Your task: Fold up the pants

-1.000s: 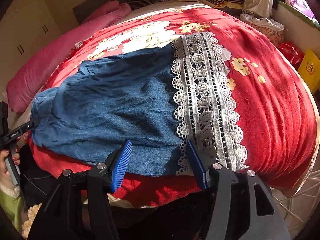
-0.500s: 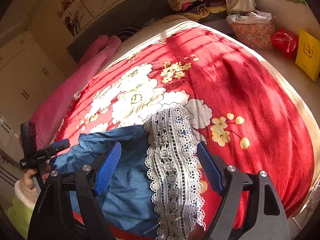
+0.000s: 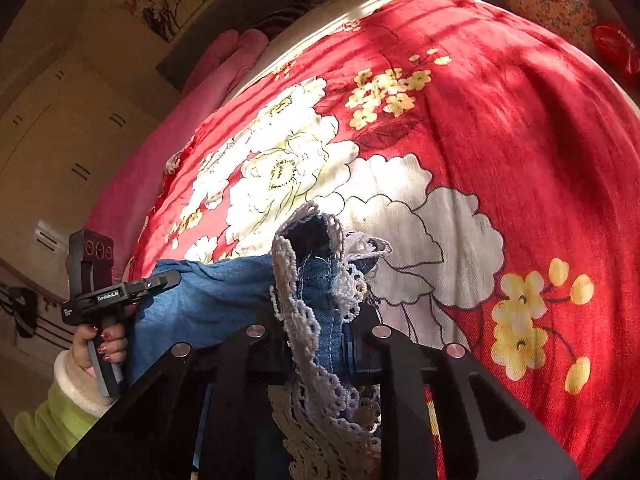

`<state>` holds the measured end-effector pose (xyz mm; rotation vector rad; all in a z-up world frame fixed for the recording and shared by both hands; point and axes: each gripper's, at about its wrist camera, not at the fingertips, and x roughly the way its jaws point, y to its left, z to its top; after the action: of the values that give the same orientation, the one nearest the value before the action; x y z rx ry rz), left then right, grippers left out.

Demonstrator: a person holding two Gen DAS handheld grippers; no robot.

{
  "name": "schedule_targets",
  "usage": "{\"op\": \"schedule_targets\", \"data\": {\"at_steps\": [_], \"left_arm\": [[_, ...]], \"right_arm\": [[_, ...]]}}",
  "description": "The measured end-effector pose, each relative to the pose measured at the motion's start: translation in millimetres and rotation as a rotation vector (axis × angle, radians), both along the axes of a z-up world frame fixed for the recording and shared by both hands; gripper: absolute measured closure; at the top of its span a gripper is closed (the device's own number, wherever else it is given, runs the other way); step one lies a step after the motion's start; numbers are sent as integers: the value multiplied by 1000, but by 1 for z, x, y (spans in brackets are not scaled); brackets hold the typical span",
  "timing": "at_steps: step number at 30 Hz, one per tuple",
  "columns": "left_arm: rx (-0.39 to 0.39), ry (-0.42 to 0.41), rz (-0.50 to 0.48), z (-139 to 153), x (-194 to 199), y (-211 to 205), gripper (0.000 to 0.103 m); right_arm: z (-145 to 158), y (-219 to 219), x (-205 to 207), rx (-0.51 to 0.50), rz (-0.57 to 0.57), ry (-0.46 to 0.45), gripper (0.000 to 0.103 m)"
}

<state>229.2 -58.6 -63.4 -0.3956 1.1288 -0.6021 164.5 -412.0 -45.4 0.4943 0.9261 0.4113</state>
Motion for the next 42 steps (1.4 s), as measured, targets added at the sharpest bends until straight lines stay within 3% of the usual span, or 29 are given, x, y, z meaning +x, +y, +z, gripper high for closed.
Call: {"op": "schedule_targets", "data": {"at_steps": [4,9,12,13,14,17,19,22,25,30,32,35,36,38,40,42], "left_arm": [[47,-55,1,15,13,-13,96],[159,-80,-17,0,25,-37,96],[184,-80,-13,-14,28,-37,93],[170,-82,-6,-13,27,-32,92],[155,-89,5,-9,24,-27,87],[117,-139,37,19,11,-10,66],[111,-207,56,43,-8,4,54],[141,-272,128,68,-43,34,45],[215,-310,213,75,-88,66,44],[446,-360,370,64,-152,128,43],[447,-315,420,56,-163,154,42],[323,-251,410,44,-171,165,42],[314,-256,397,43,-174,158,42],[315,-258,380,41,-175,143,45],[310,-265,380,43,-178,129,54],[301,-270,337,43,-178,115,56]], "right_arm": [[11,-1,13,-91,-23,-27,87],[-18,-5,31,-164,-45,61,85],[-30,-10,30,-141,-62,78,75],[-27,-15,27,-119,-73,78,67],[-22,-18,22,-116,-86,75,57],[3,-30,-5,-159,-133,19,40],[16,-39,-27,-136,-157,-11,34],[24,-43,-62,-117,-170,-26,29],[16,-42,-93,-120,-173,-18,26],[-10,-46,-131,-129,-205,40,26],[-20,-46,-137,-111,-204,61,26],[-25,-40,-136,-104,-200,63,26],[-24,-37,-134,-99,-189,55,30],[-24,-30,-130,-67,-152,61,72],[-22,-23,-129,-101,-127,60,75],[-24,-25,-129,-106,-128,66,79]]}}
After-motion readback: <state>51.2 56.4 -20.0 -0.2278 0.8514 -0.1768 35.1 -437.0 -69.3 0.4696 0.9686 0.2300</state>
